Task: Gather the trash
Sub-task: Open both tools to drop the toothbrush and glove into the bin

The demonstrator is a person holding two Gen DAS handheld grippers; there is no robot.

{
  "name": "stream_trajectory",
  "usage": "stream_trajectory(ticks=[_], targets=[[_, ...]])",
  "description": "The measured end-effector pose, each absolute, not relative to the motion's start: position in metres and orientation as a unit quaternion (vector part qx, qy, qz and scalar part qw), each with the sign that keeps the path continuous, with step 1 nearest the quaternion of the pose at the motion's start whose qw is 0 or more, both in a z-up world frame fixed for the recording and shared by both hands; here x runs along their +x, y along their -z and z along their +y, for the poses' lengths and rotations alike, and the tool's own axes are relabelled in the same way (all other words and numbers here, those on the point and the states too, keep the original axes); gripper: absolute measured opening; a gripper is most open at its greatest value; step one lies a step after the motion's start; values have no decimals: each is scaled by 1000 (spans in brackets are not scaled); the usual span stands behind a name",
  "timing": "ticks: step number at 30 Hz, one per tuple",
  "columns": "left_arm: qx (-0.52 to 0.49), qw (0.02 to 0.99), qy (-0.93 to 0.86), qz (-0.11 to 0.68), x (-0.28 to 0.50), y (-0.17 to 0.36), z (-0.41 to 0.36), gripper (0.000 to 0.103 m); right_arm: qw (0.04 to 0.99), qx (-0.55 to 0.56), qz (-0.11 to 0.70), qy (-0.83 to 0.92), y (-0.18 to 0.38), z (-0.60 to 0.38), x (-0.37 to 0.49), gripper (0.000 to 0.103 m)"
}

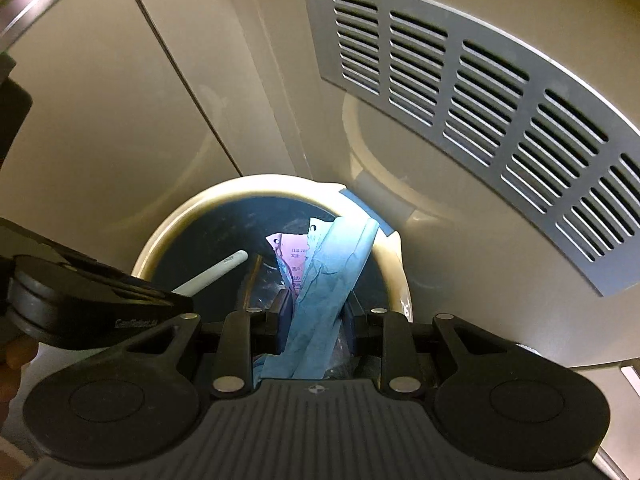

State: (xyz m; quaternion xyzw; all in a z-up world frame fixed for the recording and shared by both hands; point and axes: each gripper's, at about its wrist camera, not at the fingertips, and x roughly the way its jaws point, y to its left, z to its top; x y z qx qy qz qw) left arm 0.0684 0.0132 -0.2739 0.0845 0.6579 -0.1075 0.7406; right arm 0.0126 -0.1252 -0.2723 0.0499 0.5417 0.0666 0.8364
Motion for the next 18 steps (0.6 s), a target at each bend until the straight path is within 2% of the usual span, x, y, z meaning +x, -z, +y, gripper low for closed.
stream_trajectory(ticks=[6,8,10,11,13,16,18], targets=[[111,751,108,642,71,281,4,14,832,42,550,-56,282,-121,22,33],[131,761,114,625,69,280,-1,32,832,37,551,-53,280,-117,24,40],[147,765,101,619,70,278,-2,67,833,27,551,-42,280,-116,25,43],[146,770,98,614,71,277,0,72,833,26,551,-37,279,-116,24,44],[138,773,96,612,72,274,5,86,832,36,553,-30,278,-120,24,54],[116,770,97,620,73,268,17,95,832,46,553,-28,272,-125,22,72],[109,771,98,620,70,261,22,95,835,47,547,-36,265,-128,17,75]])
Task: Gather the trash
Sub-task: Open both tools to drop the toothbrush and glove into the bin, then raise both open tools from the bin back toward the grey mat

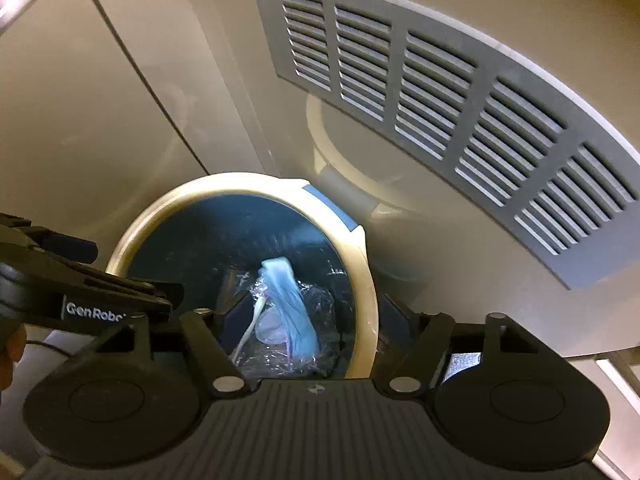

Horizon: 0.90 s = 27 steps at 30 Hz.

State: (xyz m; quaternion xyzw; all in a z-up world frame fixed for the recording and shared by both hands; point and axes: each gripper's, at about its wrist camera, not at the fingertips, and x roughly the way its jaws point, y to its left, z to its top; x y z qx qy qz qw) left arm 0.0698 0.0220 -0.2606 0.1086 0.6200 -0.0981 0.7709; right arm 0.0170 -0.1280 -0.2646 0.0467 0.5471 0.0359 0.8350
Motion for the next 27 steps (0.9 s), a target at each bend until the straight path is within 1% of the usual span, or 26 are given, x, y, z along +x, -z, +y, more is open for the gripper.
stream_trajectory(ticks=[1,9,11,15,18,21,27], targets=[[108,772,101,618,68,256,24,95,836,47,545,-40,259,-128,14,77],[137,772,120,610,47,221,27,96,854,52,511,-83,205,-133,-13,85],[140,777,118,602,39,207,28,103,861,50,498,-91,189,-133,-21,86],[124,804,115,569,19,174,37,103,879,48,463,-101,159,-133,-42,89],[108,818,110,555,2,159,43,103,890,48,441,-102,142,-134,-58,90],[105,825,107,545,-12,152,44,103,899,46,423,-100,134,-136,-73,90],[137,827,103,536,-33,148,39,103,908,23,402,-113,131,-127,-97,94]])
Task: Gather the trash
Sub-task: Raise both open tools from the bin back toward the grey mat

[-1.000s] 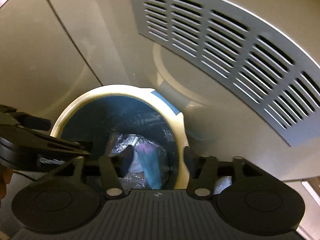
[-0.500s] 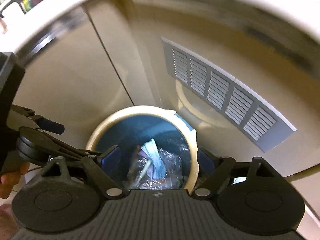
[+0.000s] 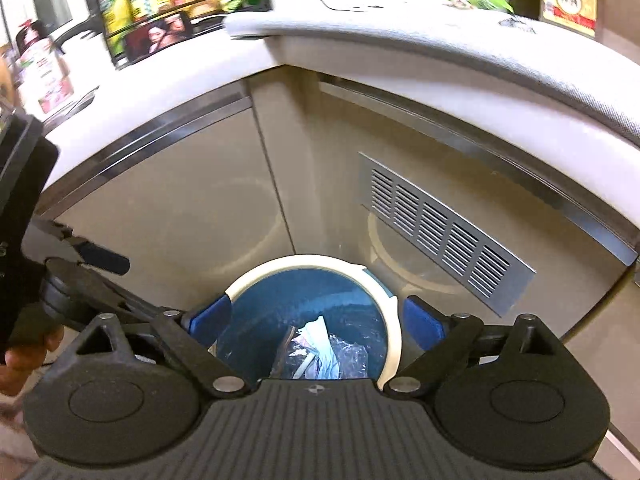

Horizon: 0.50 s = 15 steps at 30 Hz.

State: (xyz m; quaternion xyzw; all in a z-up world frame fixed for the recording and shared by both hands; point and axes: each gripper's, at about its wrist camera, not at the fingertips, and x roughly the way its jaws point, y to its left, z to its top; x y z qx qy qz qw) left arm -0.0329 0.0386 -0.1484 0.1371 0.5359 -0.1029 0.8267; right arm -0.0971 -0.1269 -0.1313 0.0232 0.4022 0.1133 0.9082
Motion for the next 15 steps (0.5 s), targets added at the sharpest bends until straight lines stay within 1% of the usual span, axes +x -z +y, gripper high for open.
stream_trajectory(ticks=[7,15], targets=[[144,838,99,516,-45,138,42,103,913,9,392,-113,126,-119,-109,97],[142,846,98,504,-49,131,47,103,912,7,394,-110,125,-117,-111,97]])
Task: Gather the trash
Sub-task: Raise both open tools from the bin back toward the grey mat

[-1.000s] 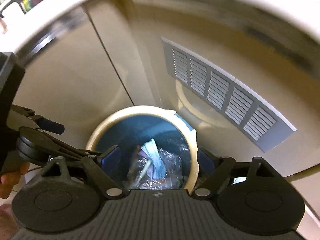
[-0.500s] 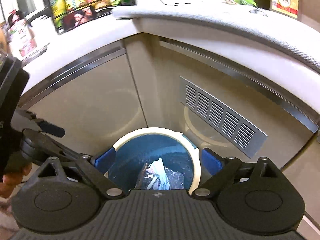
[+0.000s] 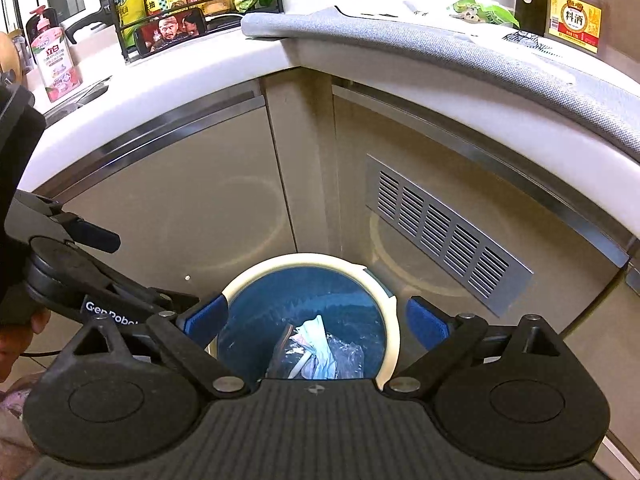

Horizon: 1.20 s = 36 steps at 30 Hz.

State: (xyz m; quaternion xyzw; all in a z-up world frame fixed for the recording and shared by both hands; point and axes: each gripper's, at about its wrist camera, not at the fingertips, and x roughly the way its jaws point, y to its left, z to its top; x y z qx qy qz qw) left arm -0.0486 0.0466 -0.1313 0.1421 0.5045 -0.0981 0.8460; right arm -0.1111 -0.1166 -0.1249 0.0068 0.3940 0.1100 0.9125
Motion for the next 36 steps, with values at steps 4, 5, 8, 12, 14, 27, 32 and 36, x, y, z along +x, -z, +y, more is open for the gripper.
stream_trajectory(ticks=[4,5,8,12,14,27,32,36], targets=[[142,848,96,501,-49,130,46,103,913,6,394,-108,125,-116,-110,97],[141,848,96,501,-49,130,47,103,913,6,394,-108,125,-116,-110,97],[141,848,98,500,-49,130,47,103,913,6,394,-108,125,-117,-110,97],[142,849,99,499,-49,129,48,103,912,9,397,-106,126,-118,-110,97],[141,849,98,499,-49,129,48,103,912,10,397,-105,126,-117,-110,97],[155,857,99,482,-50,122,45,103,916,7,388,-101,124,-117,-112,97],[163,873,104,447,-49,99,41,103,928,6,359,-97,107,-123,-113,97],[149,890,107,418,-44,72,38,103,941,12,325,-96,81,-135,-110,97]])
